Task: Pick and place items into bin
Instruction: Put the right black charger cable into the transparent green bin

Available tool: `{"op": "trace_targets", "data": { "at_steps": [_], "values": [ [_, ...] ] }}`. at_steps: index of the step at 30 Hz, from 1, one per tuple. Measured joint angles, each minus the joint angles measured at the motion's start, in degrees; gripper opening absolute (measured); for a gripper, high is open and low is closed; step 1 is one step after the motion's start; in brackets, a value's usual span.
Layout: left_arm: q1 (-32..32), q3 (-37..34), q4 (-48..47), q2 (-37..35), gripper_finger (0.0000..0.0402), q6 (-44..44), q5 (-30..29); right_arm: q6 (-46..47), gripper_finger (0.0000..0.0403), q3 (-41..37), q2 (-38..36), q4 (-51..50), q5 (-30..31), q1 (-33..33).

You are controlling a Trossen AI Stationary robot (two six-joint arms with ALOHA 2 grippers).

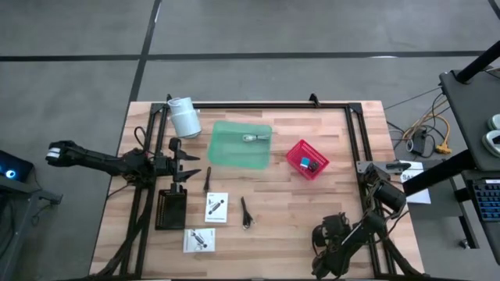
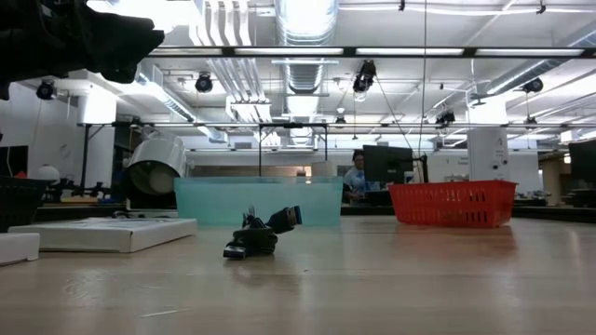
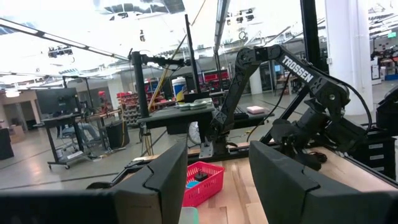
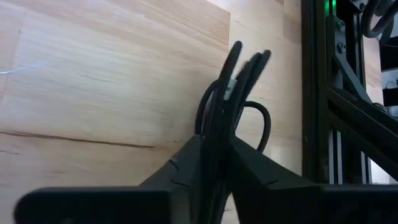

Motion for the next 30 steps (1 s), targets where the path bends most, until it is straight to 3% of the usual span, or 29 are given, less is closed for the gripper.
{"op": "trace_targets", "data": {
  "at_steps": [4,15,23,30],
  "values": [
    [0.0,0.0,0.0,0.0,0.0157,0.0,0.0,0.0,0.0020,0.0,0.0,0.0,-0.1,0.0],
    [0.0,0.0,0.1,0.0,0.0157,0.0,0.0,0.0,0.0020,0.0,-0.6,1.0,0.9,0.0],
    [0.0,0.0,0.3,0.0,0.0157,-0.3,0.0,0.0,0.0020,0.4,-4.5,2.6,10.9,-0.2],
    [0.0,0.0,0.2,0.0,0.0157,-0.4,0.0,-2.8,0.0020,0.4,-7.3,5.4,27.2,-0.2]
  ]
}}
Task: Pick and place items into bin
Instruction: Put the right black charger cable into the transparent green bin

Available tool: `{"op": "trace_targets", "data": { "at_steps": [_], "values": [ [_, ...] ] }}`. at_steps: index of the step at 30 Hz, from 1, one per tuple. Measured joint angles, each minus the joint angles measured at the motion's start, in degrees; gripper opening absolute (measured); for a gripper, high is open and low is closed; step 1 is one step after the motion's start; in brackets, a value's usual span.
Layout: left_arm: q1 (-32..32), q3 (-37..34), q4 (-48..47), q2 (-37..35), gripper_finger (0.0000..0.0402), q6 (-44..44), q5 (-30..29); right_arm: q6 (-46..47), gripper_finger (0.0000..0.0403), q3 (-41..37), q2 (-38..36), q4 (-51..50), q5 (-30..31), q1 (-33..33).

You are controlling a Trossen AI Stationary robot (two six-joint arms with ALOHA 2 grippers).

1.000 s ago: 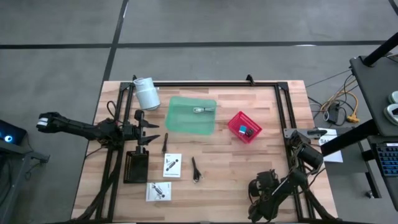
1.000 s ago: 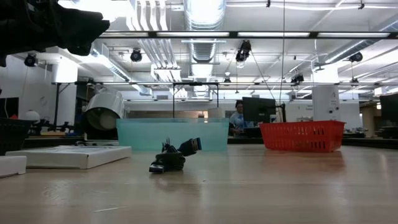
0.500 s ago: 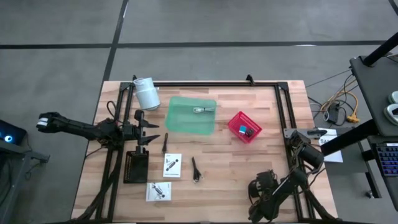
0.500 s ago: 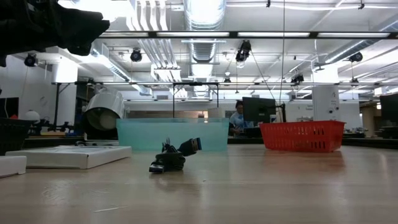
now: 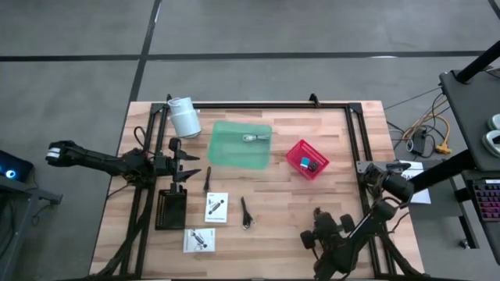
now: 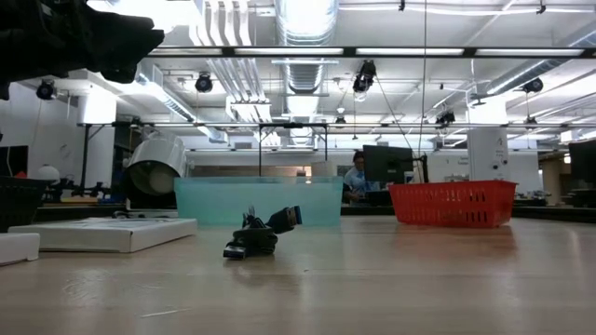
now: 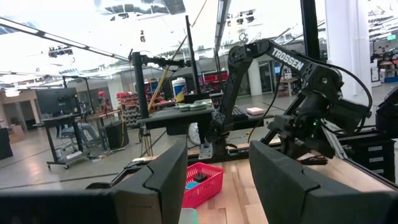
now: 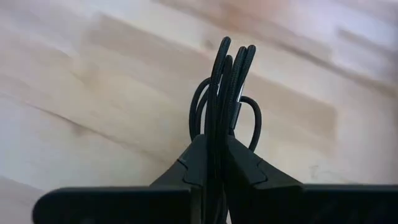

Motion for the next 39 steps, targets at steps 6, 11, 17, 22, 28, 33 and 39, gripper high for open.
{"op": "trace_targets", "data": {
  "at_steps": [6,11,17,22,28,33,39],
  "values": [
    [0.0,0.0,0.0,0.0,0.0157,0.0,0.0,-2.3,0.0020,0.0,-0.1,0.9,9.1,-0.6],
    [0.0,0.0,0.0,0.0,0.0157,0.0,0.0,-7.8,0.0020,0.0,-0.2,4.5,14.5,-1.7],
    [0.0,0.0,-0.1,0.0,0.0157,-0.1,0.0,-16.1,0.0020,0.0,-0.9,9.7,18.8,-3.9],
    [0.0,0.0,-0.1,0.0,0.0157,-0.1,0.0,-25.1,0.0020,0.0,-2.1,14.7,25.0,-5.4],
    [0.0,0.0,-0.1,0.0,0.0157,-0.2,0.0,-34.8,0.0020,0.0,-5.3,18.6,31.0,-6.7],
    [0.0,0.0,-0.3,0.0,0.0157,-0.3,0.0,-46.7,0.0020,-0.1,-7.1,23.1,33.3,-8.3],
    [0.0,0.0,-0.2,0.0,0.0157,-0.3,0.0,-61.4,0.0020,-0.1,-8.9,29.3,30.6,-12.1]
  ]
}}
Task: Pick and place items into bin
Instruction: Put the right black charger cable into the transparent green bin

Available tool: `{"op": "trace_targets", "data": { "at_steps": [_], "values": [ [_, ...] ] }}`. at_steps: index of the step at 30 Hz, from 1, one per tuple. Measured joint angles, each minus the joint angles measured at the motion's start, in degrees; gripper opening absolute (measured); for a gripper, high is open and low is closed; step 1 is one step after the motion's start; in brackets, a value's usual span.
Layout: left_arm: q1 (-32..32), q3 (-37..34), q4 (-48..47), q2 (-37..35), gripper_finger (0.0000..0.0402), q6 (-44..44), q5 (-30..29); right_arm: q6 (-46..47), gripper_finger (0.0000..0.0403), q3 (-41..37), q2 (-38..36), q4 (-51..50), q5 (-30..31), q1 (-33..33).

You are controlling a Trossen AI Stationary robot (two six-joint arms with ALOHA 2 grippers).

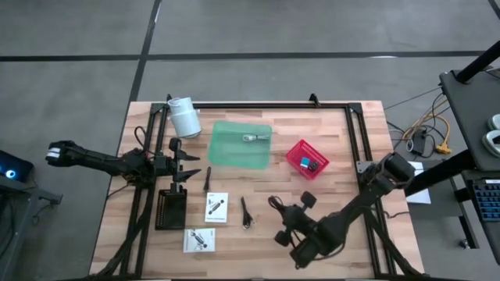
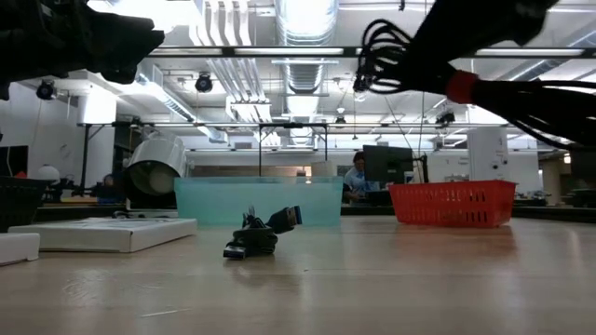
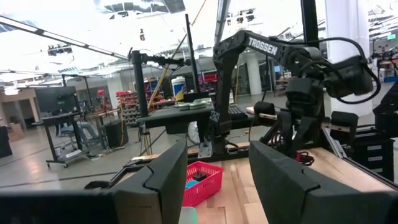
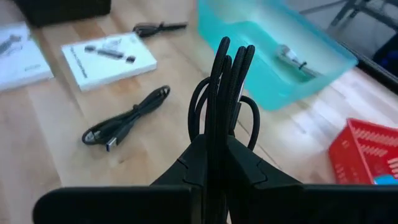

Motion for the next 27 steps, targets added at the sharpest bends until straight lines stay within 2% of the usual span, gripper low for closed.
{"op": "trace_targets", "data": {
  "at_steps": [9,17,27],
  "values": [
    [0.0,0.0,0.0,0.0,0.0157,0.0,0.0,-24.5,0.0020,0.0,-2.0,10.6,-11.2,-7.8],
    [0.0,0.0,0.2,0.0,0.0157,0.2,0.0,-38.5,0.0020,0.0,-3.6,13.3,-14.2,-16.3],
    [0.0,0.0,0.2,-0.1,0.0157,0.2,0.0,-58.9,0.0020,-0.3,-3.7,25.6,-29.5,-29.4]
  ]
}}
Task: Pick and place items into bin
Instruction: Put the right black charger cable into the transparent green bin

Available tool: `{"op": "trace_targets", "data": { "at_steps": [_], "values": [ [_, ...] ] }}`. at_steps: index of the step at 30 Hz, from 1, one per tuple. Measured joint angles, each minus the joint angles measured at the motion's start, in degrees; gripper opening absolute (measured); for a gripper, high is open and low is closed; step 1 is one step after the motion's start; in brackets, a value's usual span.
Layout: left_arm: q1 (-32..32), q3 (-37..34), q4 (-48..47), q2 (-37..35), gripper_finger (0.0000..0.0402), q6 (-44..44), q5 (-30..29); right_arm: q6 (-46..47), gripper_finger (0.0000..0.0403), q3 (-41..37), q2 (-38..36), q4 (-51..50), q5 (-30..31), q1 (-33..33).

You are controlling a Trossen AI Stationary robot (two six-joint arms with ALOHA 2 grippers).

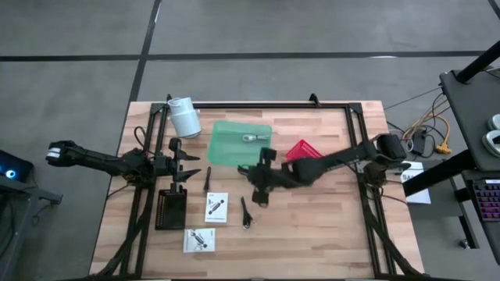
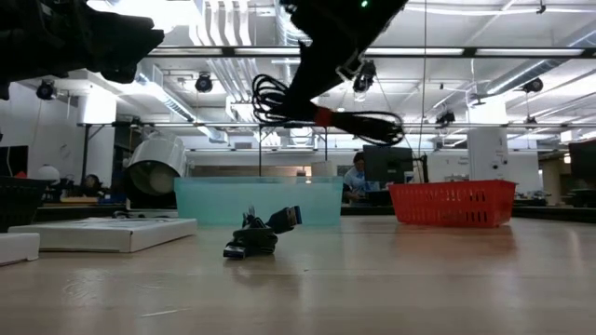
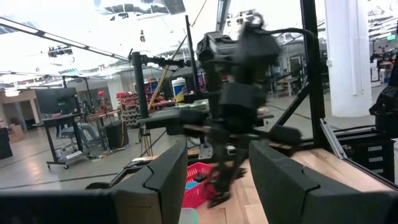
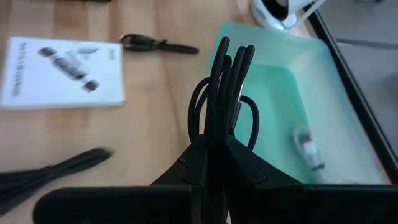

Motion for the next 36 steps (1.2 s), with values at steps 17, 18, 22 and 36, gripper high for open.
{"op": "trace_targets", "data": {
  "at_steps": [17,18,22,36],
  "values": [
    [0.0,0.0,0.0,0.0,0.0157,0.0,0.0,-14.9,0.0020,-0.5,0.0,12.5,-29.8,-19.5],
    [0.0,0.0,0.0,0.0,0.0157,0.0,0.0,-14.9,0.0020,-0.7,0.0,13.5,-32.2,-20.6],
    [0.0,0.0,-0.1,0.0,0.0157,0.0,0.0,-14.1,0.0020,-1.5,0.0,17.7,-40.0,-24.1],
    [0.0,0.0,-0.2,0.0,0.0157,0.0,0.0,-7.8,0.0020,-3.6,4.0,26.9,-45.0,-27.5]
  ]
}}
